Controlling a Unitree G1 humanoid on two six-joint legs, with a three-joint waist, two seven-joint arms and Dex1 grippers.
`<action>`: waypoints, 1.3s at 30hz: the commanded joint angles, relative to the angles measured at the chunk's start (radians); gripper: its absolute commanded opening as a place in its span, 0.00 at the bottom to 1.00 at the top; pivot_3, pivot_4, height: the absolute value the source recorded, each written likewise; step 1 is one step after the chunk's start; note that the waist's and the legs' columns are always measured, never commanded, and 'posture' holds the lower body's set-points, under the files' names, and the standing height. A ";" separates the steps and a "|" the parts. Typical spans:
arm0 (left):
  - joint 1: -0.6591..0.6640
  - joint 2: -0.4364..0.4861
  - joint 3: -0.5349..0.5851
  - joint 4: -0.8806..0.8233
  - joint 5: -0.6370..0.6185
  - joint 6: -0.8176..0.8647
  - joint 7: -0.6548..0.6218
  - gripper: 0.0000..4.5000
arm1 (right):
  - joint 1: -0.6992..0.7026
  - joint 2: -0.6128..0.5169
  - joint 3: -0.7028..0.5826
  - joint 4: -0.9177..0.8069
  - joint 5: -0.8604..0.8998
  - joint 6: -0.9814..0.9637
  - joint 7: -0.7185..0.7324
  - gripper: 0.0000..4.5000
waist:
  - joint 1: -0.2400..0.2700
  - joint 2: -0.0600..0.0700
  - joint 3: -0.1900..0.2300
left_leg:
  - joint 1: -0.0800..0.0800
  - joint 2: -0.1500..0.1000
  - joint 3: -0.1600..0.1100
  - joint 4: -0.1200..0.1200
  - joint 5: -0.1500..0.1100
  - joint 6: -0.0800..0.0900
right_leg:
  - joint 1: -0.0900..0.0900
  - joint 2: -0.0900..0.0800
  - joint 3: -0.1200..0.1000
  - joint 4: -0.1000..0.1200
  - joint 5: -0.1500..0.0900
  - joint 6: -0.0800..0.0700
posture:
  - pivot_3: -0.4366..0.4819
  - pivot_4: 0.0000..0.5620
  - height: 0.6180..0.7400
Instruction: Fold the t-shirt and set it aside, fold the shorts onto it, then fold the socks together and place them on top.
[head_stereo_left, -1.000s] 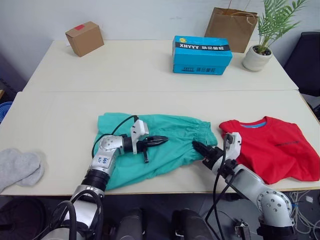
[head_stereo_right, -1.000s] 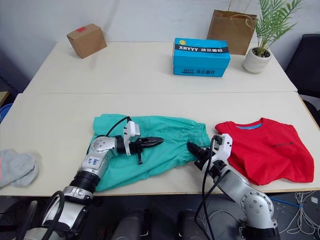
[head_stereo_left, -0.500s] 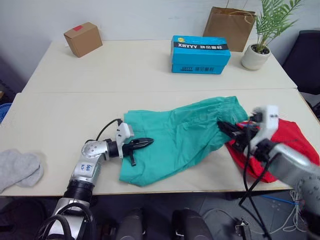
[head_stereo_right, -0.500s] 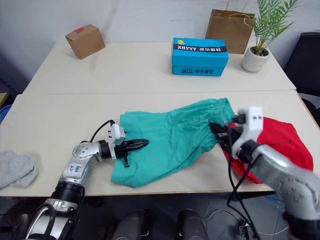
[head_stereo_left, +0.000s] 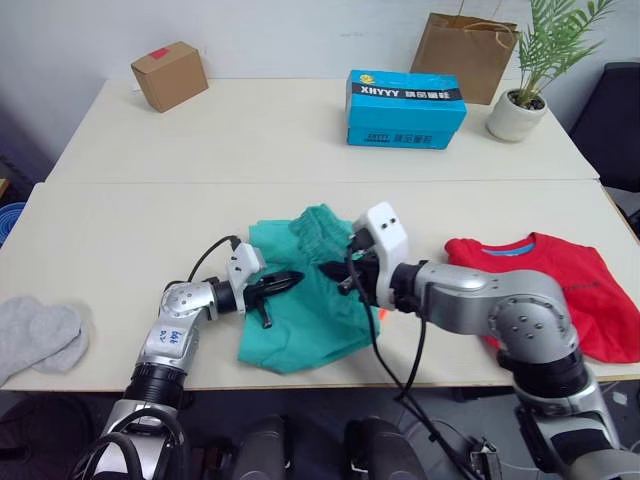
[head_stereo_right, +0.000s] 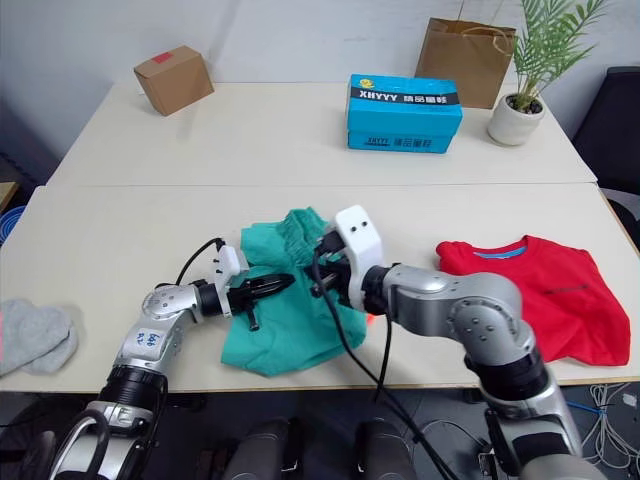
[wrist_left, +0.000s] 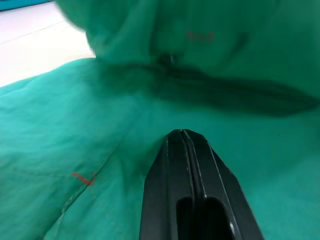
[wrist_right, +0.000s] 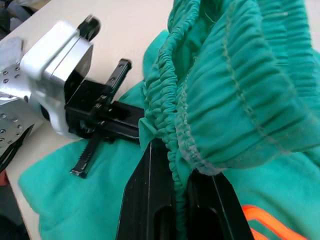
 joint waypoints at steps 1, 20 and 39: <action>0.045 0.012 0.038 -0.041 -0.034 0.036 0.018 0.00 | 0.018 0.057 0.001 0.016 -0.053 -0.012 0.016 0.01 | -0.003 0.000 0.000 | 0.000 0.000 0.000 0.000 0.000 0.000 | 0.000 0.000 0.000 0.000 0.000 0.000 | 0.48 0.27 1.00; 0.293 0.002 0.327 -0.282 -0.299 0.108 0.151 0.00 | 0.043 -0.076 -0.103 0.095 -0.072 -0.099 0.882 0.95 | -0.024 0.000 0.000 | 0.001 0.000 0.000 -0.002 -0.002 0.002 | 0.000 0.000 0.000 -0.002 0.000 0.000 | 0.48 0.27 1.00; -0.046 0.089 -0.039 -0.355 -0.261 0.376 0.165 0.00 | 0.217 0.110 0.152 0.447 -0.945 -1.047 0.986 0.01 | 0.001 -0.001 0.000 | 0.002 -0.001 0.002 -0.001 0.002 -0.007 | 0.001 0.002 0.001 -0.001 0.001 0.001 | 0.48 0.27 1.00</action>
